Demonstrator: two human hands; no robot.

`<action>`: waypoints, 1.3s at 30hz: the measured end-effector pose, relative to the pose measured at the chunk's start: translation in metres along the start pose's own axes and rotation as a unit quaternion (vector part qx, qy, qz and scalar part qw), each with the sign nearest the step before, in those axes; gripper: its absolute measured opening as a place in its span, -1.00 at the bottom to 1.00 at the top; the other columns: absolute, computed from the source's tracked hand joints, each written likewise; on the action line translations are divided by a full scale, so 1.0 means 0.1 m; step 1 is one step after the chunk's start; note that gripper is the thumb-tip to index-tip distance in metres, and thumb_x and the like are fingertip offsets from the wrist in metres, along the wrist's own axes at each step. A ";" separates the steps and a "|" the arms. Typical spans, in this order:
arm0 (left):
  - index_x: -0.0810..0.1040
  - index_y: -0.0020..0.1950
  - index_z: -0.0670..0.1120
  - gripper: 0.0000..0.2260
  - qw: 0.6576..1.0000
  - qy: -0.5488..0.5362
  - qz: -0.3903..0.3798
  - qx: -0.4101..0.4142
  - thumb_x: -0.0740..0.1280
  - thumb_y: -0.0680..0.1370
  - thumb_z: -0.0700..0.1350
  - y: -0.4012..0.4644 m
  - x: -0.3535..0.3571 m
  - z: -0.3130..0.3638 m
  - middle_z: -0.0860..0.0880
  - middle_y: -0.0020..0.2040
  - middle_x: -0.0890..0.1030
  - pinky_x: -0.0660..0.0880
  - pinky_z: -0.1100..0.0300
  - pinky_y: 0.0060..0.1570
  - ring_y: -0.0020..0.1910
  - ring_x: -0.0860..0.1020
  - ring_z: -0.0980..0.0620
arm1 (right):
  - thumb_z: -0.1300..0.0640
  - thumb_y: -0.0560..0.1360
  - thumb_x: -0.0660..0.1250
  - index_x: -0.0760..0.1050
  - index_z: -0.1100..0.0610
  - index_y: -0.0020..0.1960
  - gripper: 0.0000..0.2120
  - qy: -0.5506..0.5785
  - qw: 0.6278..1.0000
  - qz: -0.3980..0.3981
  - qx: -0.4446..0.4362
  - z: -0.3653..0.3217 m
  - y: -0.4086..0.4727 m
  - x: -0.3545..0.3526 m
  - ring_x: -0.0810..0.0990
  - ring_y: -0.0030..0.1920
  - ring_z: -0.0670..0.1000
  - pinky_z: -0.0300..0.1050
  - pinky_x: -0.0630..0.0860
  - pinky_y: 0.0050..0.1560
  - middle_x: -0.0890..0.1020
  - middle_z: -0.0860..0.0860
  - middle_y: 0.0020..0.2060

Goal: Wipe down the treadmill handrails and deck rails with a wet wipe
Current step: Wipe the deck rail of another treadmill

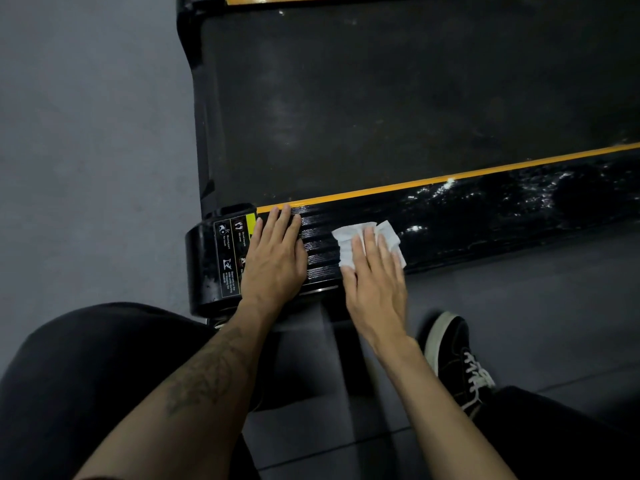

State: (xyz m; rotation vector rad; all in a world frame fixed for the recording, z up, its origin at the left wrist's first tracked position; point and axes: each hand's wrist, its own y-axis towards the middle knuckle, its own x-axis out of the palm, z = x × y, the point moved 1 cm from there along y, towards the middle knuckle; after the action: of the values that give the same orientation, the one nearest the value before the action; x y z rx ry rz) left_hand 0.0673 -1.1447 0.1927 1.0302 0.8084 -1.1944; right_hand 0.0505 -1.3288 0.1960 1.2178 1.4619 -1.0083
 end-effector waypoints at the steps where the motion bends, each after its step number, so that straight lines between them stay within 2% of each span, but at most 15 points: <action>1: 0.41 0.53 -0.20 -0.58 1.000 0.000 0.001 0.001 0.22 0.68 -0.12 0.00 0.00 0.00 -0.18 0.60 0.31 0.15 -0.18 0.58 0.62 0.20 -0.14 | -0.13 0.68 -0.14 0.12 0.12 0.66 -0.38 -0.001 1.000 0.005 0.004 -0.08 -0.02 0.02 0.01 0.66 0.08 0.10 -0.02 0.64 0.04 0.07 0.66; 6: 0.42 0.52 -0.21 -0.57 1.000 0.001 0.007 0.006 0.20 0.67 -0.11 0.00 0.01 0.00 -0.20 0.58 0.34 0.16 -0.20 0.58 0.61 0.23 -0.16 | -0.11 0.70 -0.05 0.12 0.09 0.66 -0.42 -0.040 0.991 -0.018 -0.127 -0.08 -0.11 0.07 0.05 0.65 0.06 0.12 0.10 0.62 0.07 0.04 0.66; 7: 0.43 0.52 -0.21 -0.57 1.000 0.001 0.008 0.005 0.20 0.67 -0.11 0.00 0.01 0.00 -0.20 0.58 0.34 0.16 -0.19 0.58 0.61 0.23 -0.16 | -0.10 0.70 -0.06 0.12 0.08 0.66 -0.43 -0.040 0.992 -0.015 -0.122 -0.02 -0.11 0.06 0.05 0.65 0.05 0.13 0.11 0.61 0.07 0.04 0.66; 11: 0.43 0.51 -0.20 -0.56 1.000 0.004 0.011 0.006 0.16 0.66 -0.08 0.00 0.02 -0.01 -0.19 0.58 0.34 0.17 -0.19 0.58 0.61 0.24 -0.15 | -0.09 0.71 -0.07 0.15 0.12 0.65 -0.43 0.002 1.000 0.027 0.006 -0.11 -0.14 0.06 0.05 0.65 0.10 0.15 0.08 0.63 0.08 0.10 0.65; 13: 0.44 0.51 -0.21 -0.56 1.000 0.005 0.010 0.006 0.16 0.66 -0.08 0.00 0.02 0.00 -0.19 0.58 0.35 0.18 -0.19 0.57 0.61 0.25 -0.15 | -0.11 0.70 -0.04 0.14 0.15 0.65 -0.41 0.010 1.000 0.027 -0.008 -0.26 -0.19 0.12 0.05 0.65 0.13 0.16 0.06 0.63 0.09 0.12 0.65; 16: 0.44 0.51 -0.21 -0.55 1.000 0.005 0.007 0.006 0.14 0.67 -0.07 0.00 0.02 0.00 -0.19 0.58 0.35 0.17 -0.18 0.58 0.61 0.24 -0.15 | -0.09 0.70 0.01 0.15 0.11 0.65 -0.43 -0.007 0.994 0.006 -0.107 -0.19 -0.22 0.14 0.06 0.65 0.10 0.15 0.10 0.62 0.10 0.07 0.65; 17: 0.43 0.51 -0.21 -0.55 1.000 0.006 0.006 0.005 0.14 0.67 -0.07 0.00 0.01 0.00 -0.19 0.58 0.34 0.16 -0.18 0.58 0.61 0.24 -0.15 | -0.07 0.71 0.04 0.16 0.09 0.65 -0.45 -0.008 0.994 0.006 -0.113 -0.11 -0.21 0.13 0.07 0.65 0.08 0.15 0.12 0.62 0.10 0.05 0.65; 19: 0.43 0.52 -0.20 -0.56 1.000 0.007 0.003 0.005 0.16 0.67 -0.07 0.00 0.01 0.00 -0.19 0.58 0.33 0.16 -0.18 0.58 0.61 0.23 -0.15 | -0.04 0.71 0.05 0.15 0.08 0.65 -0.46 0.008 0.998 0.010 -0.065 0.02 -0.17 0.09 0.04 0.65 0.06 0.15 0.08 0.62 0.08 0.04 0.65; 22: 0.42 0.53 -0.20 -0.58 1.000 0.006 0.001 0.003 0.21 0.68 -0.10 0.00 0.00 0.00 -0.19 0.59 0.32 0.14 -0.18 0.59 0.62 0.22 -0.15 | -0.08 0.70 -0.04 0.11 0.15 0.66 -0.42 0.038 0.999 0.025 0.010 -0.09 -0.18 0.10 -0.01 0.66 0.09 0.13 -0.01 0.64 0.04 0.10 0.66; 24: 0.41 0.53 -0.20 -0.58 1.000 0.006 -0.001 0.002 0.23 0.68 -0.11 0.00 0.00 0.01 -0.19 0.60 0.32 0.13 -0.17 0.59 0.62 0.21 -0.15 | -0.11 0.70 -0.04 0.12 0.18 0.65 -0.39 0.031 0.999 0.021 -0.024 -0.22 -0.24 0.14 -0.01 0.66 0.12 0.13 -0.01 0.64 0.05 0.12 0.66; 28: 0.40 0.54 -0.20 -0.57 1.000 0.003 -0.007 0.000 0.23 0.68 -0.11 0.00 -0.01 0.01 -0.18 0.60 0.31 0.11 -0.16 0.60 0.62 0.20 -0.14 | -0.06 0.70 0.01 0.15 0.13 0.65 -0.43 -0.019 0.989 0.017 -0.144 -0.07 -0.29 0.14 0.06 0.65 0.10 0.16 0.15 0.60 0.10 0.07 0.65; 32: 0.40 0.54 -0.19 -0.56 1.000 0.001 -0.011 -0.003 0.18 0.68 -0.08 0.00 -0.02 0.02 -0.18 0.60 0.30 0.11 -0.16 0.60 0.63 0.19 -0.13 | -0.04 0.70 -0.02 0.13 0.14 0.65 -0.44 0.034 0.998 0.033 -0.035 0.04 -0.29 0.11 0.00 0.66 0.09 0.16 0.09 0.62 0.07 0.08 0.66; 34: 0.39 0.54 -0.18 -0.54 1.000 -0.002 -0.013 -0.006 0.13 0.67 -0.05 0.00 -0.02 0.02 -0.17 0.61 0.30 0.10 -0.16 0.61 0.63 0.18 -0.12 | -0.07 0.70 0.01 0.10 0.16 0.66 -0.41 0.046 0.998 0.039 -0.013 -0.10 -0.34 0.16 -0.03 0.66 0.10 0.12 0.02 0.64 0.04 0.10 0.66; 36: 0.39 0.54 -0.18 -0.54 1.000 -0.004 -0.013 -0.006 0.13 0.67 -0.06 0.00 -0.02 0.03 -0.17 0.61 0.30 0.09 -0.15 0.61 0.63 0.18 -0.12 | -0.08 0.68 0.06 0.11 0.14 0.66 -0.39 0.036 0.997 0.034 -0.061 -0.20 -0.40 0.20 -0.01 0.66 0.11 0.12 0.06 0.63 0.06 0.09 0.66; 39: 0.38 0.56 -0.17 -0.56 1.000 0.002 -0.016 -0.006 0.19 0.68 -0.09 0.01 -0.02 0.02 -0.17 0.61 0.29 0.07 -0.14 0.61 0.64 0.17 -0.12 | -0.06 0.68 0.06 0.16 0.10 0.65 -0.42 -0.020 0.989 0.028 -0.142 -0.04 -0.41 0.17 0.08 0.65 0.11 0.18 0.23 0.57 0.12 0.06 0.65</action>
State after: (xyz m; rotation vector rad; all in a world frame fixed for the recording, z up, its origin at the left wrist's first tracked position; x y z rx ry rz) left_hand 0.0675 -1.1460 0.1958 1.0137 0.8358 -1.2141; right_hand 0.0086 -1.3282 0.1814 1.0209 1.4747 -0.7511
